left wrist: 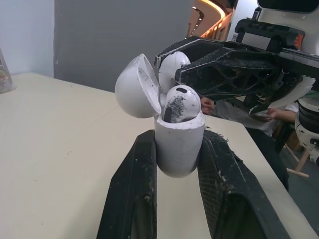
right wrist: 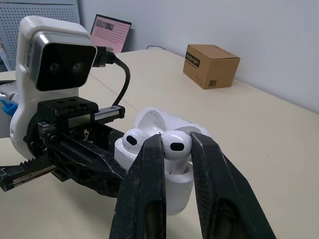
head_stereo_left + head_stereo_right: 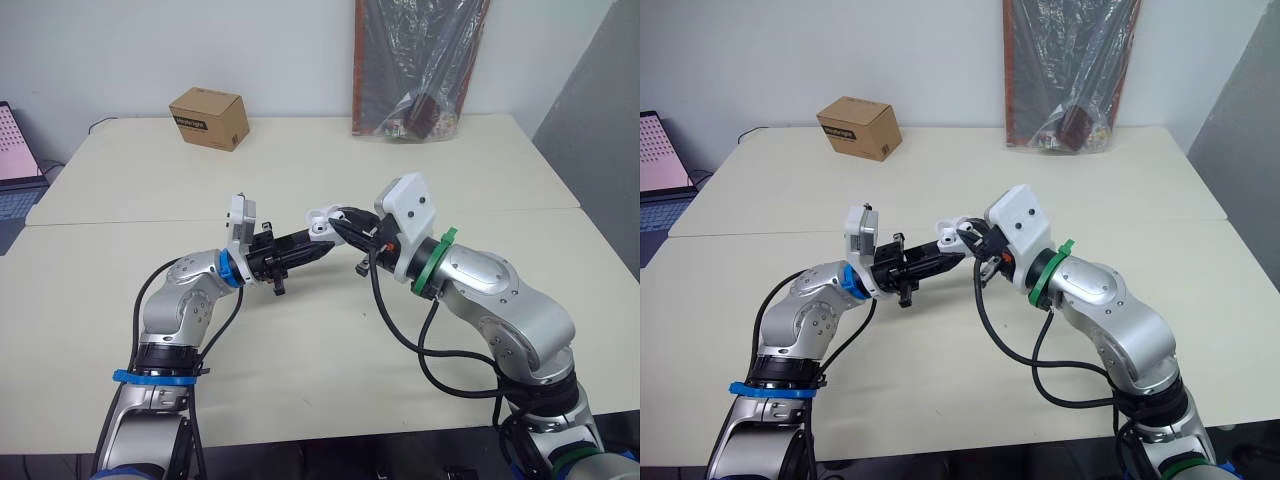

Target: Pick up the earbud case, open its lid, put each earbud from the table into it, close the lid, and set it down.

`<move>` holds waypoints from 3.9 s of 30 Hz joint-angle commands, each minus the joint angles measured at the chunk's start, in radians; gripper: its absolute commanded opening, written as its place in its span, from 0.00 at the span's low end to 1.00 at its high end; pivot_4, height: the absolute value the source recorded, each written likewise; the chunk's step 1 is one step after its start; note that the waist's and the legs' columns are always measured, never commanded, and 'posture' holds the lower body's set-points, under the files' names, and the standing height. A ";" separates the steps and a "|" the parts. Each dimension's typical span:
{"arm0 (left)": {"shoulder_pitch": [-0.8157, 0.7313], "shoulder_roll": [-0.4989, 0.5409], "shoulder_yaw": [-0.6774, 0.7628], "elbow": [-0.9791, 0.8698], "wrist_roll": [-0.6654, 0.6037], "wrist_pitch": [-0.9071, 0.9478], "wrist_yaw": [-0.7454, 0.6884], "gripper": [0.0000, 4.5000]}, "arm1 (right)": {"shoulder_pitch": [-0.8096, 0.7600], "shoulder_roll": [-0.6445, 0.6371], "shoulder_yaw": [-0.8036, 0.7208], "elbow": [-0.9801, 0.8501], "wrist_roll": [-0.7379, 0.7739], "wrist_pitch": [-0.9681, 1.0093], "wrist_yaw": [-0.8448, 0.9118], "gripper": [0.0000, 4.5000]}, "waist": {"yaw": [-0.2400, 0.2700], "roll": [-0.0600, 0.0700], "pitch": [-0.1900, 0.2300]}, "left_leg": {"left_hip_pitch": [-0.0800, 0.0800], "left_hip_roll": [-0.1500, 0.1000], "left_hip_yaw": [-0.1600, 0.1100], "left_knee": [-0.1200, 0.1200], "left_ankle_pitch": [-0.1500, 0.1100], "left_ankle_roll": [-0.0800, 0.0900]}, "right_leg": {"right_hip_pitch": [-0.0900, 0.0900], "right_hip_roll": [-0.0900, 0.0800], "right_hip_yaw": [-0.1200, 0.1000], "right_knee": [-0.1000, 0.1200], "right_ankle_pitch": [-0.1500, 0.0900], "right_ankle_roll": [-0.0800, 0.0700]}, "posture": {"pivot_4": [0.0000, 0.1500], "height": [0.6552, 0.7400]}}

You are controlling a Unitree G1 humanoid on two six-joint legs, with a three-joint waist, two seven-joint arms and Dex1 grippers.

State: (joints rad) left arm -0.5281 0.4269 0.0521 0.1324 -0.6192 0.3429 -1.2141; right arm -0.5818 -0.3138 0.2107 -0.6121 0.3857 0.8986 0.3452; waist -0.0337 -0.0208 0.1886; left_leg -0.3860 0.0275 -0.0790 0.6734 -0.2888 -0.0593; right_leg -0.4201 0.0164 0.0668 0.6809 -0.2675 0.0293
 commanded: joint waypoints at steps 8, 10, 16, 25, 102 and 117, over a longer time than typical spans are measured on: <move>-0.008 0.002 0.020 -0.061 -0.027 -0.014 -0.016 0.17 | 0.000 0.013 -0.075 -0.009 0.071 0.016 0.033 0.61 | 0.000 0.000 0.000 | 0.000 0.000 0.000 0.000 0.000 0.000 | 0.000 0.000 0.000 0.000 0.000 0.000 | 1.00 1.00; -0.006 0.003 0.020 -0.061 -0.026 -0.014 -0.017 0.17 | -0.001 0.015 -0.097 -0.012 0.092 0.010 0.040 0.61 | 0.000 0.000 0.000 | 0.000 0.000 0.000 0.000 0.000 0.000 | 0.000 0.000 0.000 0.000 0.000 0.000 | 1.00 1.00; 0.001 0.017 0.020 -0.050 -0.019 -0.015 -0.037 0.17 | -0.011 -0.014 -0.228 -0.047 0.270 0.049 0.125 0.61 | 0.000 0.000 0.000 | 0.000 0.000 0.000 0.000 0.000 0.000 | 0.000 0.000 0.000 0.000 0.000 0.000 | 1.00 1.00; 0.002 0.033 0.019 -0.059 -0.022 -0.008 -0.058 0.17 | -0.136 -0.105 -0.214 0.120 0.258 0.042 0.140 0.09 | -0.001 0.000 0.000 | 0.001 0.000 0.001 -0.001 0.000 0.000 | 0.000 0.000 0.000 0.000 0.000 0.000 | 1.00 1.00; -0.221 -0.013 -0.160 0.259 0.235 0.477 0.348 0.17 | 0.064 -0.248 -0.048 0.198 -0.011 -0.002 0.276 0.01 | -0.001 0.000 0.000 | 0.002 -0.001 0.001 -0.007 0.000 0.000 | -0.001 0.000 0.000 0.000 0.000 0.000 | 1.00 1.00; -0.195 0.037 -0.165 0.269 0.315 0.421 0.345 0.70 | 0.052 -0.224 -0.043 0.187 -0.004 -0.027 0.292 0.00 | -0.001 0.000 0.000 | 0.003 -0.001 0.001 -0.007 0.000 0.000 | 0.000 -0.001 0.001 0.000 0.000 0.000 | 1.00 1.00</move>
State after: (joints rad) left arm -0.7389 0.4293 -0.1237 0.3965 -0.3451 0.7731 -0.8972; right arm -0.5190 -0.5406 0.1791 -0.3853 0.3756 0.8953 0.6313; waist -0.0349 -0.0208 0.1886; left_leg -0.3822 0.0267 -0.0778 0.6670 -0.2883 -0.0598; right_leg -0.4202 0.0158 0.0678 0.6815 -0.2673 0.0290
